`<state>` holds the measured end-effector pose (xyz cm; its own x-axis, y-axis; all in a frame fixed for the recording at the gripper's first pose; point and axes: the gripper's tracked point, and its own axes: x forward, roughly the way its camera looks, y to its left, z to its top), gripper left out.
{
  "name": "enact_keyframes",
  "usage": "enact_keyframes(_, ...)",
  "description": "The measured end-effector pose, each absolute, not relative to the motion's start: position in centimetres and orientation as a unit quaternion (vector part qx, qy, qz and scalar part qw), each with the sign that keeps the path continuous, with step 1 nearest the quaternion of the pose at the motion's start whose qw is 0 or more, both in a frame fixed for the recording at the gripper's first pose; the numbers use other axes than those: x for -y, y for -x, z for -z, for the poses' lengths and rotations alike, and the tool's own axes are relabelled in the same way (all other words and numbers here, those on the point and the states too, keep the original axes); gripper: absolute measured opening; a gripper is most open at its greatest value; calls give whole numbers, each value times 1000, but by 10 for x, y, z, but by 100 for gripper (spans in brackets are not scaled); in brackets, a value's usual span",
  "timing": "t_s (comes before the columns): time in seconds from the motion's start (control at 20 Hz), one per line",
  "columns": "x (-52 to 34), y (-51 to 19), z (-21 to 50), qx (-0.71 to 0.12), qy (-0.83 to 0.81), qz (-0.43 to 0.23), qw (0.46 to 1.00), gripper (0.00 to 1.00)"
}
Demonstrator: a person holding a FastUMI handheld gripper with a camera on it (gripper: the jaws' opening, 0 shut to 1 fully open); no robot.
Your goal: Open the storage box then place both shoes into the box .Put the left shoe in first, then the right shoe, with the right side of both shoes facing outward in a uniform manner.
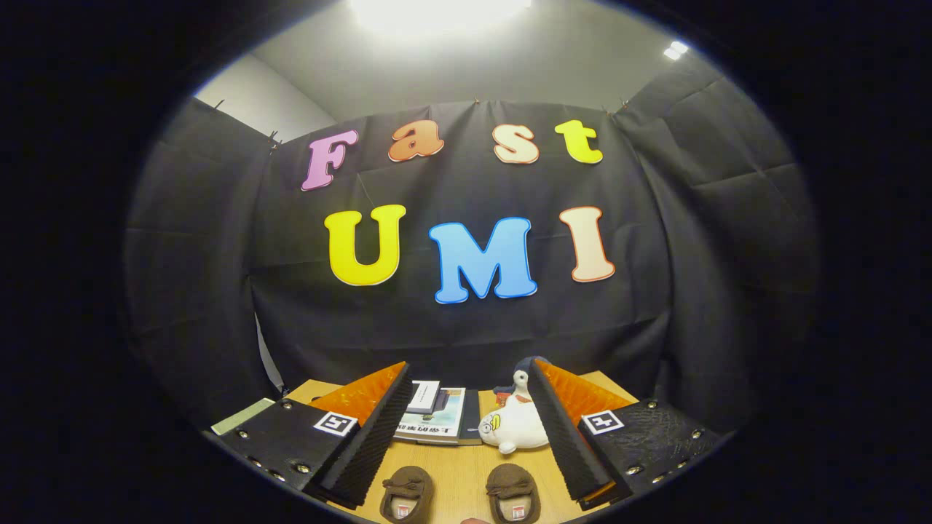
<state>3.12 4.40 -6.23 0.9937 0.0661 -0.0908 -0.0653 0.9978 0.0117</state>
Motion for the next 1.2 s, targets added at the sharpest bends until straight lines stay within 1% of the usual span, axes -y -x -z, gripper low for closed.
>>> enact_keyframes(0.2, -55, -44, 83, -76, -44, -64, 994, 96)
enact_keyframes(0.35, -69, -53, 107, -113, -62, -91, 987, 96)
enact_keyframes(0.45, -88, -55, 127, -144, -84, -125, 978, 96)
enact_keyframes(0.6, -128, -48, 163, -207, -124, -190, 952, 96)
enact_keyframes(0.65, -136, -45, 174, -225, -142, -204, 942, 94)
enact_keyframes(0.9, -188, -32, 207, -290, -190, -275, 897, 94)
enact_keyframes(1.05, -214, -23, 229, -336, -234, -308, 858, 94)
enact_keyframes(1.1, -218, -23, 234, -344, -250, -313, 849, 96)
enact_keyframes(1.2, -234, -22, 251, -363, -275, -329, 827, 96)
